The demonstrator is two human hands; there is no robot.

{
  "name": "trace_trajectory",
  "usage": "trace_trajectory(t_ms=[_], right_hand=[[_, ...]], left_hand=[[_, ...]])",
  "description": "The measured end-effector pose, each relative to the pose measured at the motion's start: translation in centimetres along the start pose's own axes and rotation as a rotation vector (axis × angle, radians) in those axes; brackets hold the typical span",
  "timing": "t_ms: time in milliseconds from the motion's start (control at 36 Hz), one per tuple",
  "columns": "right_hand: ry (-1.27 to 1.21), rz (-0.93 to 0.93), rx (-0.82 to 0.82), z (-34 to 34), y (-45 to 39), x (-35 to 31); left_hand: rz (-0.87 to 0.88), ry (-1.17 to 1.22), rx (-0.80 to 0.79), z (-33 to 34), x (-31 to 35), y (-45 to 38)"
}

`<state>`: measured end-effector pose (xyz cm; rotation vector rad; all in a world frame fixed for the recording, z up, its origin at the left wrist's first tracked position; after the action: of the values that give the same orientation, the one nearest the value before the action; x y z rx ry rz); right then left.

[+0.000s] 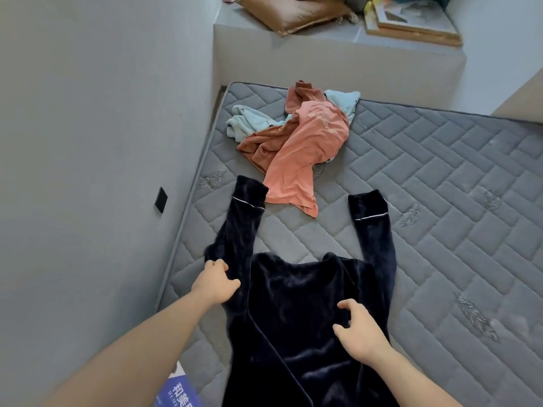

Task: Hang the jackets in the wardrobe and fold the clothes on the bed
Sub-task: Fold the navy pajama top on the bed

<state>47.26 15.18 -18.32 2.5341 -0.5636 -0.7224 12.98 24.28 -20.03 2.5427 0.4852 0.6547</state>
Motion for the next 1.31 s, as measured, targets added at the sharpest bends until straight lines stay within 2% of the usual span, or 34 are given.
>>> trace_trajectory(t_ms=[250, 472, 528, 611, 667, 722, 806, 917, 972, 1111, 1306], right_hand=[[0.054, 0.029, -0.002, 7.6, -8.8, 3.3], [0.066, 0.056, -0.145, 12.7, -9.9, 6.4], [0.050, 0.050, -0.151, 13.0, -9.9, 6.8], [-0.039, 0.063, -0.176, 12.3, -9.9, 6.7], [-0.134, 0.094, -0.190, 11.3, -9.9, 6.5], [-0.245, 0.147, -0.184, 10.0, -10.0, 5.9], [-0.512, 0.260, -0.154, 7.9, -10.1, 4.5], [-0.841, 0.343, -0.172, 4.9, -9.9, 2.3], [-0.940, 0.356, -0.204, 3.8, -9.9, 1.5], [-0.956, 0.367, -0.272, 3.3, -9.2, -0.4], [-0.742, 0.387, -0.278, 6.1, -9.5, -2.3]], left_hand=[[-0.053, 0.089, 0.230, 7.3, 0.2, -7.9], [-0.087, 0.039, 0.277, 11.1, 0.0, -10.2], [-0.115, 0.130, 0.289, 10.8, 0.2, -10.2], [-0.182, 0.447, 0.388, 9.0, 0.5, -9.7], [-0.156, 0.651, 0.434, 7.8, 1.1, -8.8], [-0.054, 0.764, 0.447, 6.6, 1.9, -7.4], [0.150, 0.786, 0.450, 4.9, 3.2, -4.3], [0.605, 0.577, 0.480, 4.1, 5.1, 0.2], [0.733, 0.429, 0.441, 4.6, 5.6, 1.8], [0.931, 0.171, 0.332, 6.3, 5.9, 4.6], [1.238, -0.156, 0.157, 9.3, 6.1, 8.6]])
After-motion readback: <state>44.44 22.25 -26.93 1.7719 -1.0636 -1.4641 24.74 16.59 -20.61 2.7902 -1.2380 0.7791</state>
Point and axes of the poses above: each hand's wrist, its own y-axis away from the middle knuckle, its own z-axis out of the palm, x = y × z, the point moved 5 cm from there along -y, towards the middle knuckle, and after that the axes turned 12 degrees about x, right-handed, at the moved point
